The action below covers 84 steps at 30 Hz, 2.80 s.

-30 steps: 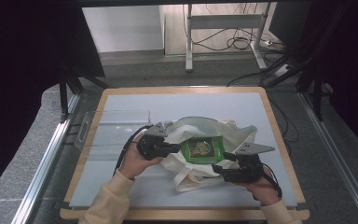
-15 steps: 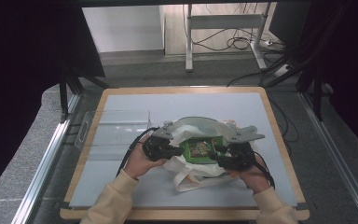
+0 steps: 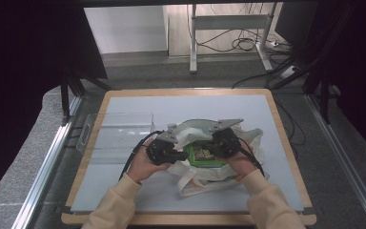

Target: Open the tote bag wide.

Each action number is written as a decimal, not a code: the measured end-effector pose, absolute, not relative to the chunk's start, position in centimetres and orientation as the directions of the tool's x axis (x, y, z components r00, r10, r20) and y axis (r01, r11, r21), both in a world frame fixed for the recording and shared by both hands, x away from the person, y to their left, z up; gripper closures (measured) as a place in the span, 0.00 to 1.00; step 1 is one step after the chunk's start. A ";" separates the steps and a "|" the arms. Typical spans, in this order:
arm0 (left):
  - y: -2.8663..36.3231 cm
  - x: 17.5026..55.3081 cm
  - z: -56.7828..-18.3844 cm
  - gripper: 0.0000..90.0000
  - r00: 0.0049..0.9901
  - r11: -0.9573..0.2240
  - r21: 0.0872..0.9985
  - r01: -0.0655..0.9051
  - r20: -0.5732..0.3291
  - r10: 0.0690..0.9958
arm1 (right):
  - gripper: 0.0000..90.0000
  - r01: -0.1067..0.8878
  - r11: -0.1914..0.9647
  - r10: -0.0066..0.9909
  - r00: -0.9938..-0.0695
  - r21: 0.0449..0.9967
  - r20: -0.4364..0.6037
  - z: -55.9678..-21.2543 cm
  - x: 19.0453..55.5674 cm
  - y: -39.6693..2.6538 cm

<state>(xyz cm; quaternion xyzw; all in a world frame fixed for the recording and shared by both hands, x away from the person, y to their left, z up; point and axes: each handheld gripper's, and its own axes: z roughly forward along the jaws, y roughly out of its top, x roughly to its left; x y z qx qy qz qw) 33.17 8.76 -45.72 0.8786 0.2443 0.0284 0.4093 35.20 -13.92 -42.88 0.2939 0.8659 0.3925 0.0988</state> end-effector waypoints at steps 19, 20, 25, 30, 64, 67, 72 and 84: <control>8.1 32.9 -46.3 1.00 0.888 -0.574 0.711 0.405 -0.157 0.432 | 0.99 0.483 0.570 0.575 -0.812 0.665 0.097 -46.2 39.1 -10.9; 8.1 32.9 -46.3 1.00 0.890 -0.578 0.710 0.403 -0.154 0.430 | 0.99 0.485 0.575 0.574 -0.813 0.659 0.097 -46.4 39.3 -10.7; 8.2 32.9 -46.3 1.00 0.891 -0.582 0.708 0.401 -0.154 0.427 | 0.99 0.491 0.599 0.574 -0.814 0.633 0.088 -47.4 40.4 -9.9; 8.2 32.9 -46.4 1.00 0.890 -0.582 0.704 0.407 -0.162 0.427 | 0.99 0.503 0.591 0.593 -0.801 0.631 0.083 -48.1 41.4 -9.9; 7.7 33.1 -47.6 1.00 0.886 -0.610 0.663 0.434 -0.190 0.424 | 0.99 0.493 0.566 0.617 -0.785 0.661 0.057 -48.1 43.3 -10.1; 7.8 33.2 -47.6 1.00 0.887 -0.610 0.665 0.430 -0.186 0.423 | 0.99 0.482 0.573 0.608 -0.792 0.663 0.051 -47.0 42.4 -10.8; 7.8 33.2 -47.6 1.00 0.890 -0.620 0.660 0.424 -0.176 0.421 | 0.99 0.471 0.587 0.614 -0.789 0.658 0.017 -45.1 40.9 -12.6; 7.9 33.2 -47.6 1.00 0.885 -0.611 0.663 0.433 -0.183 0.428 | 0.99 0.534 0.577 0.702 -0.712 0.618 -0.039 -43.6 40.1 -18.3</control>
